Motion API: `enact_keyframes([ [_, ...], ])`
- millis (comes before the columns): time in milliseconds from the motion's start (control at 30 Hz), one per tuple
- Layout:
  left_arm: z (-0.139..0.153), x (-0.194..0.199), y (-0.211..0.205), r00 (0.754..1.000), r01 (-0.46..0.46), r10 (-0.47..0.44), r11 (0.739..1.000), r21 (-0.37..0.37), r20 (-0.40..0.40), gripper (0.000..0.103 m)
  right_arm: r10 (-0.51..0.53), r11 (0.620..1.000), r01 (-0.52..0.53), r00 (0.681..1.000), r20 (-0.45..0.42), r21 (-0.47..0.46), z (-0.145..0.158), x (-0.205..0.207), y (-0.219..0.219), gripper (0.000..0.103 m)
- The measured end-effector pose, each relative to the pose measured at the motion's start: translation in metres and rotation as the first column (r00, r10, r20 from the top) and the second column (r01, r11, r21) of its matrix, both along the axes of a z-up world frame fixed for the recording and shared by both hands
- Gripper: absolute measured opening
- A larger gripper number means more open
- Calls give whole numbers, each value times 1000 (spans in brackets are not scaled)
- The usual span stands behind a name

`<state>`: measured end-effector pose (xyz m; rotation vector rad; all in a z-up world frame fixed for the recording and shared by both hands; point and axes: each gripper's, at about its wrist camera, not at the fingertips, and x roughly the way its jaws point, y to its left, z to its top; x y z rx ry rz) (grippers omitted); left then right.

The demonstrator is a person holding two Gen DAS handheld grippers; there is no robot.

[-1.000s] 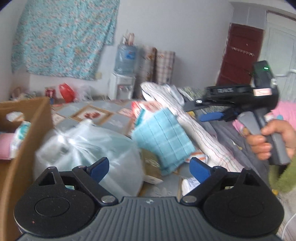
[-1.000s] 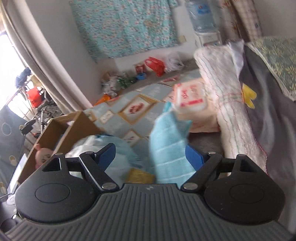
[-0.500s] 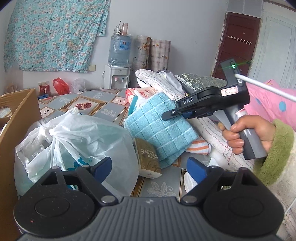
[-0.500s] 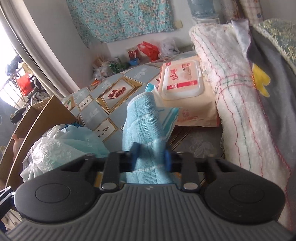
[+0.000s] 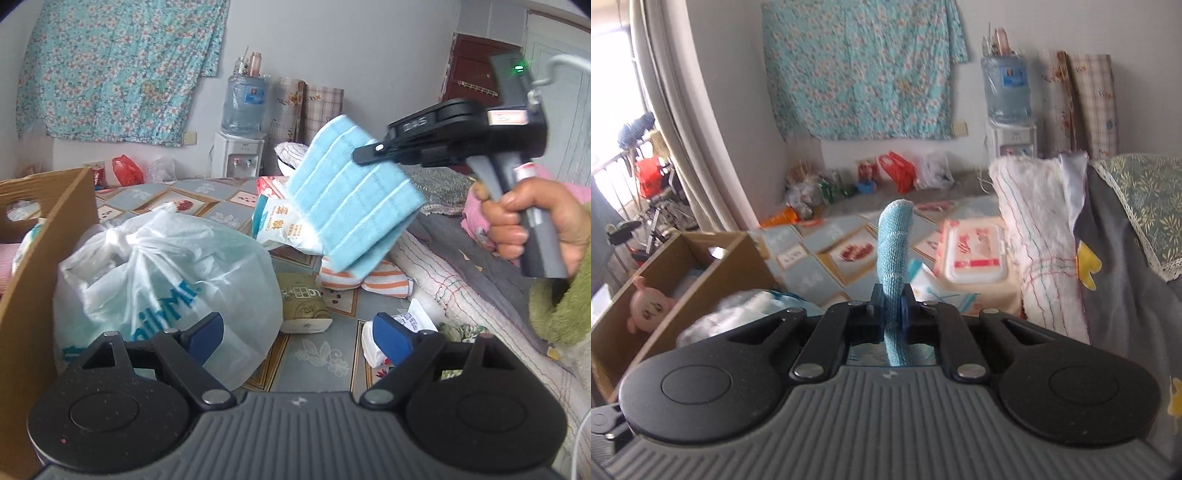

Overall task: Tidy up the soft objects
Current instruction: 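Lift the blue towel with the right gripper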

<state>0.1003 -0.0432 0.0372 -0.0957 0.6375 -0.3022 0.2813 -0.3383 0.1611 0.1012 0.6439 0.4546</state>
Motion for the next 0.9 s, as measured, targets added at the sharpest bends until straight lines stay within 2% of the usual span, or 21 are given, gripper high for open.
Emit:
enact_keyframes([
  [133,8,-12,9,999,-27,27,1000,-13,23,82,36,997,-35,999,-17,74,15,-23,0,6],
  [233,13,-21,15,999,-26,27,999,-32,36,80,87,980,-75,994,-61,184,19,-40,-1,6],
  [300,15,-24,16,999,-32,34,999,-35,43,79,111,963,-82,989,-101,256,17,-47,-6,6],
  [367,14,-23,15,999,-31,32,999,-33,43,78,113,956,-70,984,-138,284,9,-54,-11,6],
  [533,-5,-5,-1,1000,-9,9,1000,1,-4,64,38,977,25,958,-285,214,-45,-53,-32,6],
  [633,-21,8,-17,999,20,-18,999,42,-42,47,-25,985,81,938,-345,151,-73,-48,-43,6],
  [767,-35,24,-38,995,68,-62,995,71,-80,39,-18,989,66,940,-339,132,-77,-49,-44,7],
  [800,-39,28,-42,993,77,-70,994,74,-90,35,-9,992,48,946,-323,113,-74,-51,-39,7],
  [900,-50,37,-51,989,93,-83,993,78,-122,30,34,998,-19,962,-272,57,-65,-56,-22,8],
])
